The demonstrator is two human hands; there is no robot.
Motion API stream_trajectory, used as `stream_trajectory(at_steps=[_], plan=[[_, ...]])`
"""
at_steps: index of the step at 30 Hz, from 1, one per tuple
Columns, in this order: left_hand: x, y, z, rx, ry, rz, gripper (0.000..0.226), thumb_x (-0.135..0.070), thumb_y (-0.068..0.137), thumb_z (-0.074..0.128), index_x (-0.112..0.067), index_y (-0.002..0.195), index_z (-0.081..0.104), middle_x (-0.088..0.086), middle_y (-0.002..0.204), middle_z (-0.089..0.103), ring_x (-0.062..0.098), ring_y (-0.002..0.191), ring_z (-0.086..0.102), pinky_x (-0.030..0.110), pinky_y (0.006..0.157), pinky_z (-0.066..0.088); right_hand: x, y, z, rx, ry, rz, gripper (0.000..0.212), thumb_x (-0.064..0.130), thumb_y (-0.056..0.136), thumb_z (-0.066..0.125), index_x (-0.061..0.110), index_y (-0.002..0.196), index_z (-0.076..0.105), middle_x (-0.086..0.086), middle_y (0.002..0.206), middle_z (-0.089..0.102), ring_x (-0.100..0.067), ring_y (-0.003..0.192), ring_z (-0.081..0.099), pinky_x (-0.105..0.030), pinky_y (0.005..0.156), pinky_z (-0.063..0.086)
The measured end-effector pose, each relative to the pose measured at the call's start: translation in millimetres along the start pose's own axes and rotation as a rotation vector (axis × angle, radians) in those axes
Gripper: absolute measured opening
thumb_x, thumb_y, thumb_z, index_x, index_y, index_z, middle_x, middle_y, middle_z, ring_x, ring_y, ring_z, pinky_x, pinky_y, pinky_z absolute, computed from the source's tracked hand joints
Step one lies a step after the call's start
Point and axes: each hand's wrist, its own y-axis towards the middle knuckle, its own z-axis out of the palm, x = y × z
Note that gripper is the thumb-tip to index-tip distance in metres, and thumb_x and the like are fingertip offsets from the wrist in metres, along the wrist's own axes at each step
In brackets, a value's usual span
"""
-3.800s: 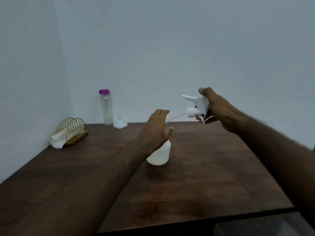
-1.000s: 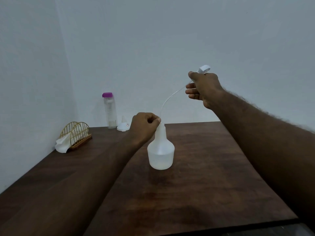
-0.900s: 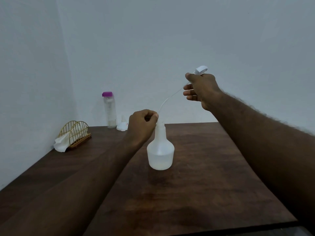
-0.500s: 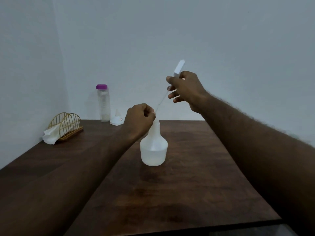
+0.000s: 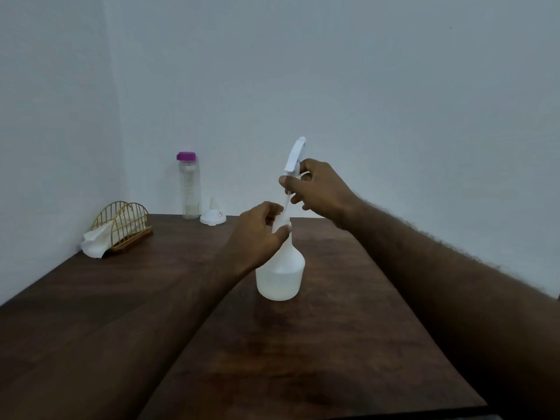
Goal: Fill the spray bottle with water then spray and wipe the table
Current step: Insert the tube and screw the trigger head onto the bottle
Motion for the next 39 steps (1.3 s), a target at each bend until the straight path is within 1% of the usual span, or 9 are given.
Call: stream_trajectory(at_steps=[3, 6, 12, 20, 24, 29, 32, 37, 39], plan=[[8, -6, 6, -0.024, -0.053, 0.009, 0.043, -0.021, 0.089, 0.067, -0.013, 0.129, 0.054, 0.001, 0.123, 0.063, 0.005, 0.098, 0.054, 0.004, 0.076, 0.039, -11, -3, 10, 0.038, -0.023, 0.018, 0.029, 0.035, 0.091, 0.065, 0.012, 0.109, 0.062, -0.005, 0.100, 0.072, -0.021, 0.091, 0.070, -0.035, 0.076, 0.056], [16, -10, 14, -0.077, -0.159, -0.014, 0.049, -0.021, 0.087, 0.069, -0.013, 0.132, 0.050, -0.006, 0.113, 0.059, 0.005, 0.098, 0.056, 0.014, 0.083, 0.045, -20, -6, 19, 0.039, -0.038, 0.013, 0.027, 0.036, 0.091, 0.064, 0.012, 0.104, 0.063, -0.005, 0.095, 0.072, -0.021, 0.088, 0.069, -0.042, 0.081, 0.057], [37, -16, 30, -0.172, -0.360, -0.042, 0.055, -0.029, 0.083, 0.075, -0.015, 0.130, 0.049, -0.008, 0.101, 0.066, 0.005, 0.095, 0.066, 0.031, 0.085, 0.057, -35, -20, 40, 0.003, -0.115, -0.026, 0.030, 0.035, 0.092, 0.065, 0.006, 0.100, 0.063, 0.003, 0.073, 0.061, -0.013, 0.070, 0.058, -0.028, 0.065, 0.045], [44, -19, 37, -0.235, -0.432, -0.061, 0.054, -0.034, 0.082, 0.075, -0.026, 0.128, 0.049, -0.005, 0.102, 0.069, 0.008, 0.094, 0.068, 0.038, 0.083, 0.059, -47, -32, 59, -0.077, 0.204, 0.022, 0.031, 0.032, 0.088, 0.071, 0.012, 0.109, 0.060, -0.002, 0.095, 0.075, -0.016, 0.088, 0.073, -0.045, 0.084, 0.059], [43, -21, 37, -0.254, -0.425, -0.039, 0.046, -0.027, 0.084, 0.074, -0.023, 0.124, 0.052, -0.007, 0.100, 0.068, 0.004, 0.092, 0.067, 0.032, 0.082, 0.058, -51, -36, 72, -0.166, 0.371, 0.026, 0.026, 0.026, 0.090, 0.070, 0.013, 0.108, 0.056, -0.001, 0.097, 0.075, -0.011, 0.086, 0.073, -0.031, 0.076, 0.060], [44, -24, 36, -0.259, -0.516, -0.019, 0.045, -0.034, 0.083, 0.059, -0.013, 0.122, 0.055, -0.002, 0.098, 0.069, 0.012, 0.094, 0.068, 0.035, 0.081, 0.058, -61, -41, 87, -0.276, 0.415, -0.052, 0.022, 0.021, 0.090, 0.071, 0.023, 0.098, 0.051, -0.004, 0.097, 0.072, -0.017, 0.088, 0.073, -0.044, 0.078, 0.060], [41, -22, 33, -0.277, -0.567, -0.047, 0.038, -0.041, 0.079, 0.054, -0.027, 0.115, 0.058, -0.010, 0.102, 0.067, 0.006, 0.098, 0.065, 0.035, 0.084, 0.056, -64, -42, 90, -0.299, 0.435, -0.068, 0.022, 0.025, 0.089, 0.071, 0.025, 0.098, 0.051, -0.003, 0.098, 0.072, -0.018, 0.089, 0.072, -0.049, 0.079, 0.059], [23, -12, 26, -0.209, -0.511, -0.034, 0.058, -0.059, 0.073, 0.058, -0.020, 0.116, 0.062, -0.006, 0.109, 0.066, 0.004, 0.098, 0.064, 0.024, 0.082, 0.055, -67, -46, 93, -0.338, 0.378, -0.122, 0.019, 0.016, 0.097, 0.060, 0.031, 0.097, 0.047, 0.004, 0.095, 0.069, -0.006, 0.085, 0.070, -0.022, 0.069, 0.057], [18, -4, 25, -0.179, -0.434, -0.028, 0.050, -0.054, 0.076, 0.068, -0.017, 0.111, 0.065, -0.005, 0.103, 0.068, 0.001, 0.091, 0.066, 0.017, 0.077, 0.054, -71, -46, 95, -0.338, 0.384, -0.133, 0.009, 0.017, 0.101, 0.054, 0.024, 0.103, 0.049, 0.003, 0.096, 0.069, -0.007, 0.087, 0.070, -0.024, 0.070, 0.058]])
